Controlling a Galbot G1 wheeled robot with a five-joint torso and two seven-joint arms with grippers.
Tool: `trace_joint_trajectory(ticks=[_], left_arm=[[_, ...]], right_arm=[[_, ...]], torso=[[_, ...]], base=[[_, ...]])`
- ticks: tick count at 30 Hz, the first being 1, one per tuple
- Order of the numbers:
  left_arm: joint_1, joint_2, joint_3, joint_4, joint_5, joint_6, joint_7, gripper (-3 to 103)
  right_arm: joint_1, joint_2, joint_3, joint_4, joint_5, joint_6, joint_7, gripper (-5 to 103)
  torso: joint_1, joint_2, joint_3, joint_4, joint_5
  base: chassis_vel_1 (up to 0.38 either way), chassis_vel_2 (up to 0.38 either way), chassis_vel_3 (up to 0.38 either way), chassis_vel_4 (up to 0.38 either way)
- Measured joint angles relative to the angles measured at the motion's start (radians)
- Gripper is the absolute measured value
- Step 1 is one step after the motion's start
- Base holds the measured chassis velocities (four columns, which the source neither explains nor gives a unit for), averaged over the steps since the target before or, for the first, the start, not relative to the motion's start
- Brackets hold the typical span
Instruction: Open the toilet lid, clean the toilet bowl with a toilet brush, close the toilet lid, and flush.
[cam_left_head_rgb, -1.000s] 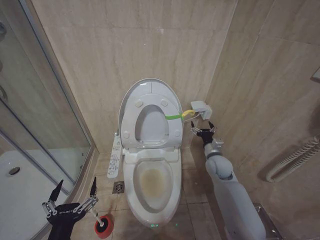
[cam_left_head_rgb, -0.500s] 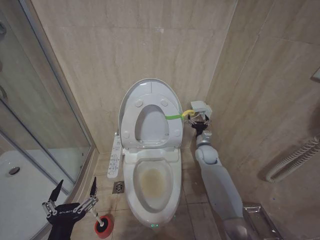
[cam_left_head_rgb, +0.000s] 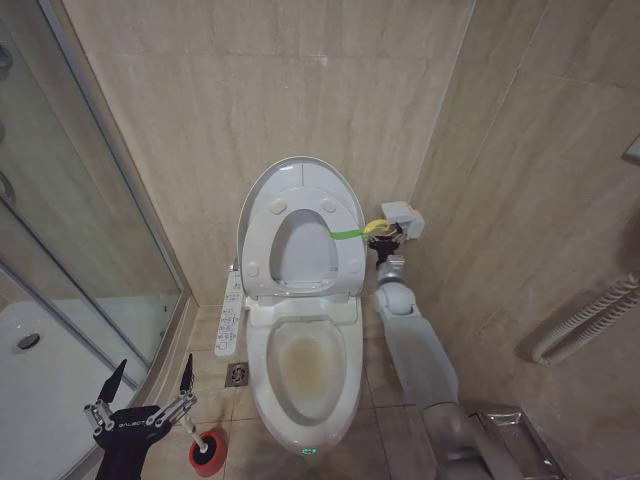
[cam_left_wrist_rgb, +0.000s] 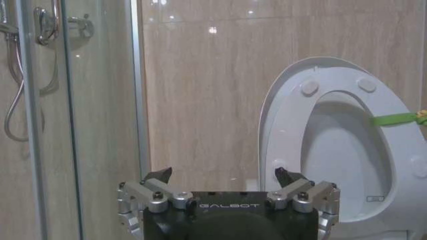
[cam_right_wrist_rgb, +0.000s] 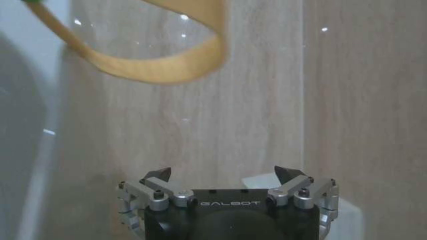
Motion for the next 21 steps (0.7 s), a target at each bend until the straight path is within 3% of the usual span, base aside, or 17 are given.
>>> trace_joint_trajectory(ticks=[4,13,21], left_arm=[[0.0,0.0,0.0,0.0,0.0,0.0,0.0,100],[0.0,0.0,0.0,0.0,0.0,0.0,0.0,100],[0.0,0.0,0.0,0.0,0.0,0.0,0.0,100]], right_arm=[[0.022,0.008,-0.026,0.002,0.037,-0.006,-0.003,100],[0.008,-0.021,-0.084,0.12,0.176,-0.095,-0.039,100],[-0.166,-0.166,-0.135,0.422,0.348,-0.227,-0.062,100]], torso=[[0.0,0.0,0.0,-0.0001,-0.0001],[0.0,0.0,0.0,-0.0005,0.0],[0.0,0.0,0.0,0.001,0.0003]], base=[[0.0,0.0,0.0,0.0],[0.0,0.0,0.0,0.0],[0.0,0.0,0.0,0.0]])
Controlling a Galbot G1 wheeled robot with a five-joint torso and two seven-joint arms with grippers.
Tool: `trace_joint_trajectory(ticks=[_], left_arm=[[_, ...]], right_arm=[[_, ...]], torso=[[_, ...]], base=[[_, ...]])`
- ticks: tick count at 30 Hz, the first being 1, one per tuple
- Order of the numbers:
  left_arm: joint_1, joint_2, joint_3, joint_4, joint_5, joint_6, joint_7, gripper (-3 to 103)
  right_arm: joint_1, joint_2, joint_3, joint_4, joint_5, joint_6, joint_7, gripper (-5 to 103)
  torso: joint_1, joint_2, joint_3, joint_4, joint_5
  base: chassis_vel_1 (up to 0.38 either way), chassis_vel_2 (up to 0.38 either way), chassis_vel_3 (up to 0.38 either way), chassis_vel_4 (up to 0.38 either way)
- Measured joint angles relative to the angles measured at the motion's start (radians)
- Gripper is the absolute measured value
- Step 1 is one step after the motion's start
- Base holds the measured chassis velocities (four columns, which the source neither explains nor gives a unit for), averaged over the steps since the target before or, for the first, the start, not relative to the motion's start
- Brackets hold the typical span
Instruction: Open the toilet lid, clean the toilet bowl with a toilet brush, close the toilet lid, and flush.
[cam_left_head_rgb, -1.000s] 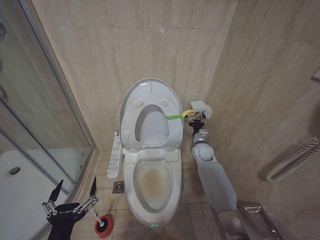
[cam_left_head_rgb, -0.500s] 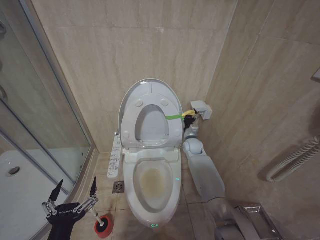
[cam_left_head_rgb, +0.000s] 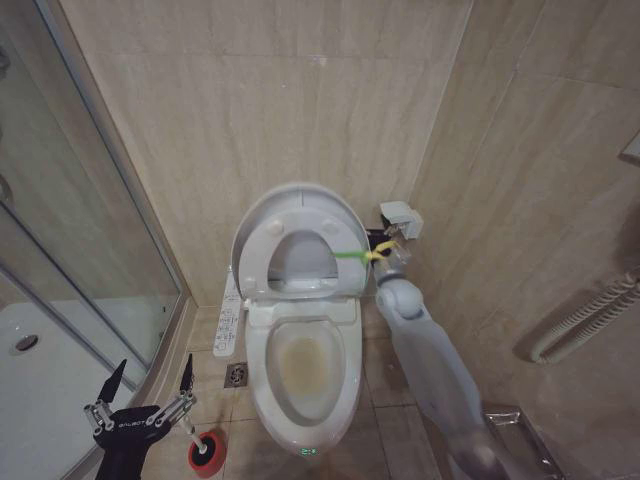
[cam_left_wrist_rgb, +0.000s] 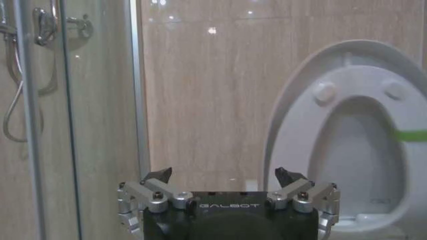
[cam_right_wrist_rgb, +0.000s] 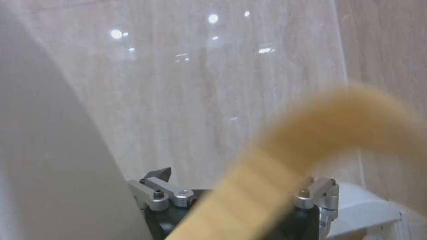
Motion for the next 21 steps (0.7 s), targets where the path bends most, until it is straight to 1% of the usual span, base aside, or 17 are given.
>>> trace_joint_trajectory(ticks=[1,3,6,8,10,12,15,21], left_arm=[[0.0,0.0,0.0,0.0,0.0,0.0,0.0,100],[0.0,0.0,0.0,0.0,0.0,0.0,0.0,100],[0.0,0.0,0.0,0.0,0.0,0.0,0.0,100],[0.0,0.0,0.0,0.0,0.0,0.0,0.0,100],[0.0,0.0,0.0,0.0,0.0,0.0,0.0,100],[0.0,0.0,0.0,0.0,0.0,0.0,0.0,100],[0.0,0.0,0.0,0.0,0.0,0.0,0.0,100],[0.0,0.0,0.0,0.0,0.0,0.0,0.0,100]], right_arm=[[-0.056,-0.037,0.001,0.075,0.033,-0.02,0.001,100],[-0.076,-0.047,0.001,0.097,0.041,-0.026,0.002,100],[-0.222,-0.121,0.028,0.249,0.085,-0.062,0.011,100],[-0.24,-0.13,0.033,0.27,0.091,-0.069,0.012,100],[-0.335,-0.183,0.062,0.387,0.135,-0.105,0.025,100],[-0.357,-0.193,0.069,0.413,0.143,-0.114,0.03,100],[-0.43,-0.221,0.094,0.489,0.155,-0.133,0.044,100],[-0.488,-0.22,0.109,0.545,0.168,-0.162,0.063,100]], torso=[[0.0,0.0,0.0,-0.0003,0.0],[0.0,0.0,0.0,-0.0005,-0.0003],[0.0,0.0,0.0,-0.0009,0.0002],[0.0,0.0,0.0,-0.001,0.0002],[0.0,0.0,0.0,-0.001,0.0001],[0.0,0.0,0.0,-0.001,-0.0001],[0.0,0.0,0.0,-0.0009,-0.0001],[0.0,0.0,0.0,-0.0009,-0.0001]], base=[[0.0,0.0,0.0,0.0],[0.0,0.0,0.0,0.0],[0.0,0.0,0.0,0.0],[0.0,0.0,0.0,0.0],[0.0,0.0,0.0,0.0],[0.0,0.0,0.0,0.0],[0.0,0.0,0.0,0.0],[0.0,0.0,0.0,0.0]])
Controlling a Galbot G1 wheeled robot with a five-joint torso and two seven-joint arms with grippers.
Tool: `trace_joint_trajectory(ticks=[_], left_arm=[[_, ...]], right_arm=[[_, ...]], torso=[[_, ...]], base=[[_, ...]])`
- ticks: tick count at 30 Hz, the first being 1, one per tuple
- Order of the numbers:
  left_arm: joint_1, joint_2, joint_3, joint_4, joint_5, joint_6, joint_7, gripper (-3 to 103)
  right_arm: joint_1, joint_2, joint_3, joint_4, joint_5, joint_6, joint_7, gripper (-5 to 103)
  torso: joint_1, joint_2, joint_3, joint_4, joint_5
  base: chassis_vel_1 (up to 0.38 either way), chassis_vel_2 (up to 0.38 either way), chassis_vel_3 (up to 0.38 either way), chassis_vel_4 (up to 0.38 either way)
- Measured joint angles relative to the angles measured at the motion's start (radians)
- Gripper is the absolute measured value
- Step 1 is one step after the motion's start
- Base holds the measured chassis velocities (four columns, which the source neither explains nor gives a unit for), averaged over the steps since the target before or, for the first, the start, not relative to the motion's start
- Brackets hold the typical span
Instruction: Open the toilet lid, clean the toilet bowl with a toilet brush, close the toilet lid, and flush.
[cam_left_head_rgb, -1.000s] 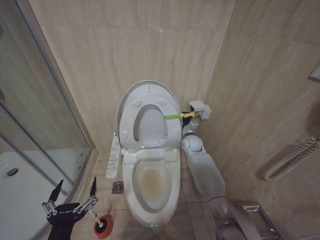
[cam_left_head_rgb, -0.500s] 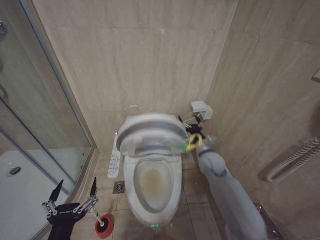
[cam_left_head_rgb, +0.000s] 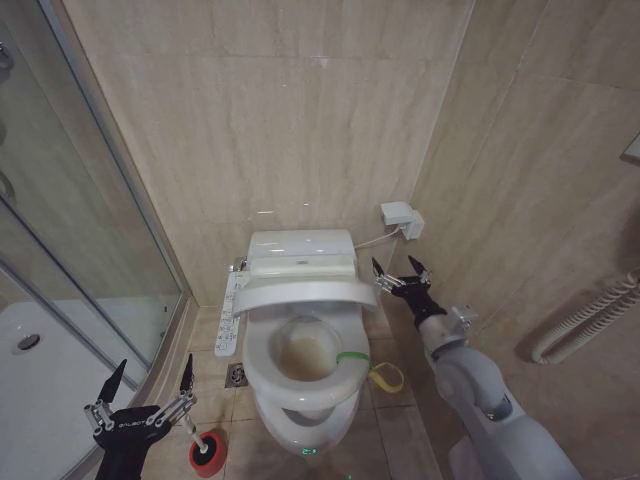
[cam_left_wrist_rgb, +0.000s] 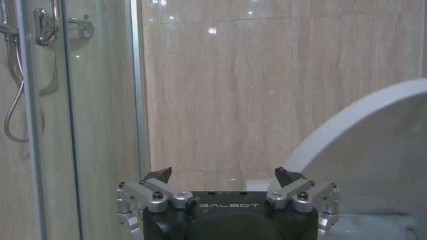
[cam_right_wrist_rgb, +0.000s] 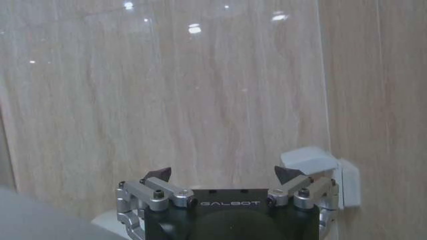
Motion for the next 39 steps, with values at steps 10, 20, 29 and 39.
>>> trace_joint_trajectory(ticks=[10,20,29,39], left_arm=[[0.0,0.0,0.0,0.0,0.0,0.0,0.0,100],[0.0,0.0,0.0,0.0,0.0,0.0,0.0,100],[0.0,0.0,0.0,0.0,0.0,0.0,0.0,100],[0.0,0.0,0.0,0.0,0.0,0.0,0.0,100]], right_arm=[[-0.182,-0.004,0.014,0.099,0.008,-0.042,-0.045,100],[-0.235,0.054,0.045,0.201,-0.027,-0.079,-0.02,100],[-0.451,0.145,0.146,0.331,-0.212,0.01,-0.128,100],[-0.601,0.291,0.247,0.355,-0.308,0.166,-0.379,100]], torso=[[0.0,0.0,0.0,-0.0003,-0.0001],[0.0,0.0,0.0,0.0002,-0.0001],[0.0,0.0,0.0,-0.0003,-0.0003],[0.0,0.0,0.0,-0.0003,-0.0002]], base=[[0.0,0.0,0.0,0.0],[0.0,0.0,0.0,0.0],[0.0,0.0,0.0,0.0],[0.0,0.0,0.0,0.0]])
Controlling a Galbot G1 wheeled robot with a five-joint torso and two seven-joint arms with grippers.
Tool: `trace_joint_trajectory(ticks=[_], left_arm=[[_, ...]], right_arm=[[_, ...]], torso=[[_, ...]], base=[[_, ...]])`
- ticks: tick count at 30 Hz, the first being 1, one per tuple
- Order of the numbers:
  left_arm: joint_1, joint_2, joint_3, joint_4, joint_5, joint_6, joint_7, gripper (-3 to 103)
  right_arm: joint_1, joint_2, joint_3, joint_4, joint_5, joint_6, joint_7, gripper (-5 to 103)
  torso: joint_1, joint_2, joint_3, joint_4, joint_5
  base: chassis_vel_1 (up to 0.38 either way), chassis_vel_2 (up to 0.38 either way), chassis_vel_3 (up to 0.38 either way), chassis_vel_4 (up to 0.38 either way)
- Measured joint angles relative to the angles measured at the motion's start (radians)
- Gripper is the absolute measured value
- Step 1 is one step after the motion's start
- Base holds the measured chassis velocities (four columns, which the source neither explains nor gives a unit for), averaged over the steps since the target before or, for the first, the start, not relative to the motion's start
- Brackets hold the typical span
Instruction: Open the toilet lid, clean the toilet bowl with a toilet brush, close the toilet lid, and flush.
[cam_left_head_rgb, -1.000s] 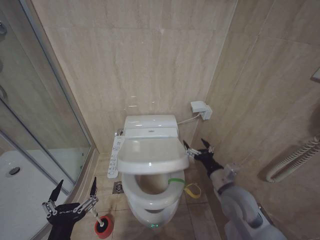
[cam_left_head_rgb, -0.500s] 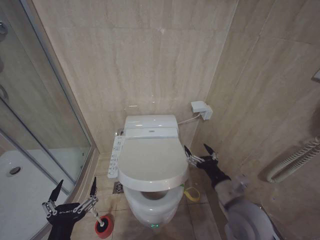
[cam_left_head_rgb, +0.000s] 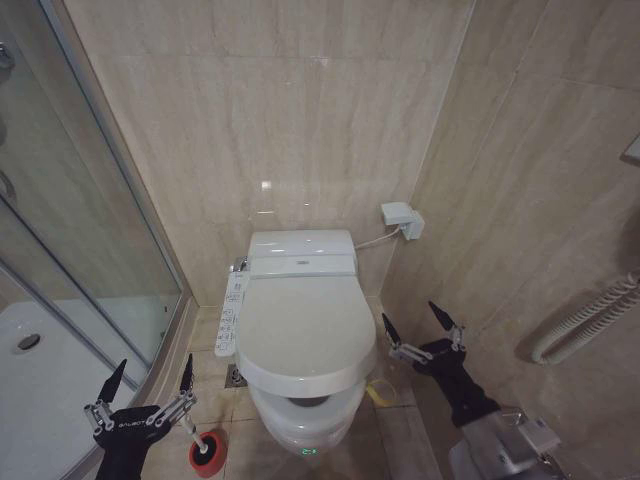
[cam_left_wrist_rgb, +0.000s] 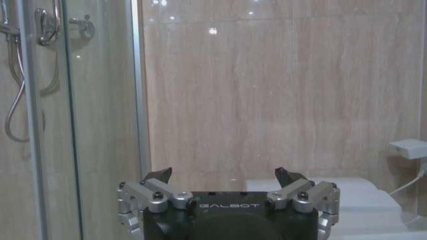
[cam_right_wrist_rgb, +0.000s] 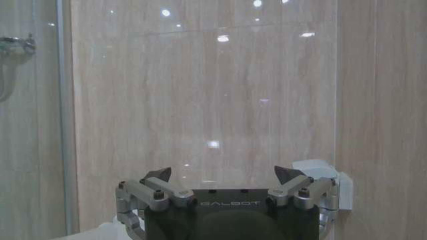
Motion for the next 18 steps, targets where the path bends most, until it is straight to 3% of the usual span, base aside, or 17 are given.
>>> trace_joint_trajectory(ticks=[10,18], left_arm=[[0.0,0.0,0.0,0.0,0.0,0.0,0.0,100],[0.0,0.0,0.0,0.0,0.0,0.0,0.0,100]], right_arm=[[-0.059,0.058,0.099,0.019,0.017,-0.057,-0.121,100],[-0.079,0.128,0.091,0.055,0.016,-0.102,-0.065,100]], torso=[[0.0,0.0,0.0,0.0001,0.0],[0.0,0.0,0.0,0.0001,-0.0001]], base=[[0.0,0.0,0.0,0.0],[0.0,0.0,0.0,0.0]])
